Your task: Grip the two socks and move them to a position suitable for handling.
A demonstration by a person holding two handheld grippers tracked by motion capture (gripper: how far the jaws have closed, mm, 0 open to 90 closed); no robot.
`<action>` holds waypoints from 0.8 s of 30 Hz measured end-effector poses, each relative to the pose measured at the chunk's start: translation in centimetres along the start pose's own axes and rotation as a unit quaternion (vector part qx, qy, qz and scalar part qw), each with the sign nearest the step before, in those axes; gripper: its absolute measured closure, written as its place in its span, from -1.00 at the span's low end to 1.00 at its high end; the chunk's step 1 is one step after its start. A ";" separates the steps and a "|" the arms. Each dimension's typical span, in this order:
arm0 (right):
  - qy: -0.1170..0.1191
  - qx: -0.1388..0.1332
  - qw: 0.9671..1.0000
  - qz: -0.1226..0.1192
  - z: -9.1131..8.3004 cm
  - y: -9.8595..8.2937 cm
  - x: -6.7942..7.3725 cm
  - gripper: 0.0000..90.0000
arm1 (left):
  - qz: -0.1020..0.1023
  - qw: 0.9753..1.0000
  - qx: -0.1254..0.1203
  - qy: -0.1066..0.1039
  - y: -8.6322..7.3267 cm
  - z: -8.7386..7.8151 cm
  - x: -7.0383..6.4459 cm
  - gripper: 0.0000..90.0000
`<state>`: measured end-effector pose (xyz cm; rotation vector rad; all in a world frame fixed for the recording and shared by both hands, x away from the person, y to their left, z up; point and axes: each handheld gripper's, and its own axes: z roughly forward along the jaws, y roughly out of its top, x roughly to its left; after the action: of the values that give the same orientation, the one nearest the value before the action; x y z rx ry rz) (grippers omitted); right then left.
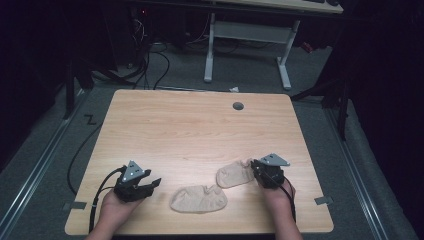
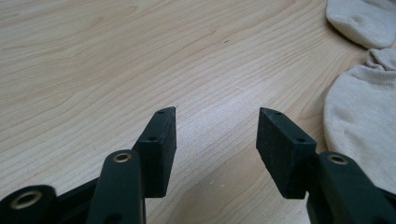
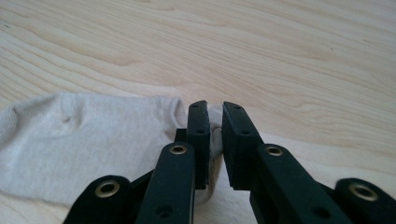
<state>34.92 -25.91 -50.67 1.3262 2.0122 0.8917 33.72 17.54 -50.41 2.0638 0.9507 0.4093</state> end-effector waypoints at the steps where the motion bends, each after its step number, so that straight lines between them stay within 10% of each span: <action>1: -0.002 0.003 1.000 0.004 -0.1 -0.2 -0.1 0.80 | 0.001 1.000 0.000 0.000 0.0 0.0 0.0 0.07; 11: -0.020 0.019 1.000 0.011 -1.3 -1.8 -1.4 0.51 | -0.007 1.000 0.003 -0.008 0.1 0.0 0.3 0.04; 24: 0.000 0.067 0.998 -0.008 0.2 -1.8 -1.3 0.96 | 0.002 1.000 0.000 -0.014 0.3 -0.2 0.2 0.16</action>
<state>34.51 -27.60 -52.11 1.3790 2.1112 0.7616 33.90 17.67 -50.13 2.0657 0.9300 0.3814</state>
